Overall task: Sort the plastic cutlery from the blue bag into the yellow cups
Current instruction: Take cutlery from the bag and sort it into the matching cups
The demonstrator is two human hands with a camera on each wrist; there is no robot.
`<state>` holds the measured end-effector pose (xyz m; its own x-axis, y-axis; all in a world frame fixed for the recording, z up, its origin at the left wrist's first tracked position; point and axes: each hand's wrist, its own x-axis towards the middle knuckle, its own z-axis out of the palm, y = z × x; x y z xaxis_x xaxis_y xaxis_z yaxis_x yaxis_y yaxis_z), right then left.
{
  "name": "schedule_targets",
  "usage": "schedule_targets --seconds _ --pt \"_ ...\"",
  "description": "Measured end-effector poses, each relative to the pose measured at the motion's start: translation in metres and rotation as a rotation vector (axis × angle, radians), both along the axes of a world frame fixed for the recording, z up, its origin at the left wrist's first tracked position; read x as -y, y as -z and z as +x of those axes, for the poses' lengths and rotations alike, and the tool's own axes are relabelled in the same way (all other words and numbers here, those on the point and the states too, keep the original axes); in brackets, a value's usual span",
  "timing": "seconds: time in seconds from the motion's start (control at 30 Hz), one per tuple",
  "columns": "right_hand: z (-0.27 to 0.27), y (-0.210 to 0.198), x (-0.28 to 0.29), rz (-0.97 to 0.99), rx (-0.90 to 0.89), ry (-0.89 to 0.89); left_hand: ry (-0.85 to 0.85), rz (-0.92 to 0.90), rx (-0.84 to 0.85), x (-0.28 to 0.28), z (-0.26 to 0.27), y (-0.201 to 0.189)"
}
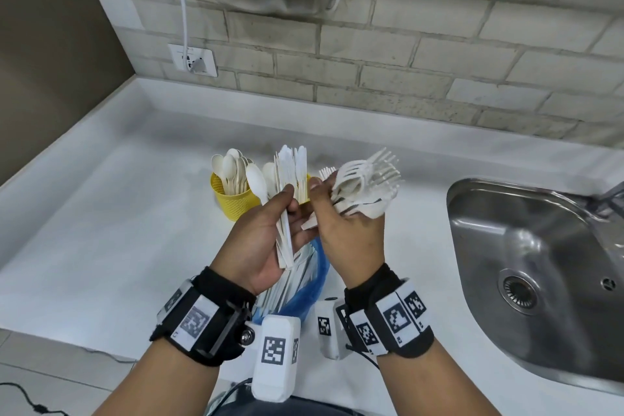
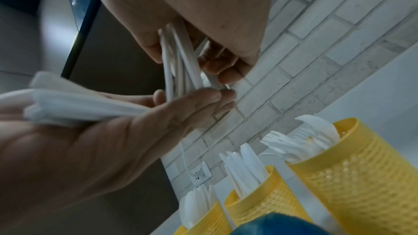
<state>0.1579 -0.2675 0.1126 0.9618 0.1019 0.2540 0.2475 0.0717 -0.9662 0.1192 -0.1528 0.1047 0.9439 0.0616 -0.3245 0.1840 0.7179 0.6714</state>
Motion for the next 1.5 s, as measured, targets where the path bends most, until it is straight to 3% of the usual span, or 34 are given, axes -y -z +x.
schedule_targets --seconds 0.17,0.37,0.47,0.73,0.83,1.07,1.3,1.5 --pt "0.018 0.008 0.016 -0.169 -0.106 -0.022 -0.041 0.05 0.016 -0.003 -0.002 -0.002" --pt "0.033 0.003 0.029 0.032 -0.212 0.067 -0.055 0.169 0.026 -0.002 -0.002 -0.005" --pt "0.048 0.005 0.04 0.013 -0.193 0.127 -0.072 0.216 0.009 -0.003 -0.003 -0.005" --pt "0.095 0.036 0.052 -0.254 -0.16 0.252 -0.105 0.248 -0.042 -0.003 -0.005 -0.008" --pt "0.112 0.056 0.046 -0.355 -0.034 0.299 -0.111 0.256 -0.049 -0.004 -0.005 -0.008" --pt "0.128 0.087 0.032 -0.501 0.049 0.264 -0.103 0.308 -0.06 -0.001 -0.006 -0.007" --pt "0.118 0.093 0.024 -0.552 -0.038 0.262 -0.105 0.315 -0.064 0.0 -0.008 -0.008" --pt "0.118 0.106 0.023 -0.732 0.095 0.25 -0.11 0.342 -0.075 0.0 -0.009 -0.006"
